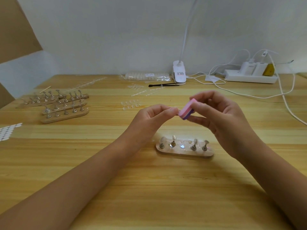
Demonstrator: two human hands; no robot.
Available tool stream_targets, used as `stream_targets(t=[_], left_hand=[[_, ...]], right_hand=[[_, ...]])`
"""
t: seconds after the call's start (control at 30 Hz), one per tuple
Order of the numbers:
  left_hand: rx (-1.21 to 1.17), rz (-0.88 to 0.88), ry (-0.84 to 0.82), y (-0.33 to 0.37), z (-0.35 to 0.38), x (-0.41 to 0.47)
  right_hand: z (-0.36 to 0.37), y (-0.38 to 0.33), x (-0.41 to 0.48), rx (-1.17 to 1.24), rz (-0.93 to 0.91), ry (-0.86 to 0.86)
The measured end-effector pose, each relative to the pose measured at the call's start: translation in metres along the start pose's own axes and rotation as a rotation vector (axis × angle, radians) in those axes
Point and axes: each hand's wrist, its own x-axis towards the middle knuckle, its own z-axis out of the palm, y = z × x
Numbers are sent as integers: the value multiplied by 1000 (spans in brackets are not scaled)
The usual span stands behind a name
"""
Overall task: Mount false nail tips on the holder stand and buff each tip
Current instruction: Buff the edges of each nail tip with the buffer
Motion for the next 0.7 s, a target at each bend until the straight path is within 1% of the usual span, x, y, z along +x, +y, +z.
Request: stream_targets(t=[0.03, 0.13, 0.17, 0.33, 0.37, 0.5, 0.53, 0.63, 0.7], left_hand=[[4, 4, 10, 0, 0, 0], [30, 40, 44, -3, 1, -1], [38, 48, 51, -3, 2, -1], [32, 59, 71, -1, 1, -2], [27, 57, 70, -1, 1, -2], [23, 47, 56, -2, 3, -3], [27, 40, 55, -1, 3, -3], [33, 20, 72, -1, 1, -1], [35, 12, 78, -1, 1, -1]], right_hand=[[0, -1, 0, 8, 2, 0], [6, 3, -3, -42, 34, -105], [8, 4, -3, -54, 28, -114], [3, 1, 0, 36, -52, 31], [2, 1, -1, 23, -59, 24], [9, 6, -3, -59, -43, -92], [10, 6, -3, -60, -46, -85], [5, 4, -1, -5, -64, 24], [3, 4, -1, -2, -61, 31]])
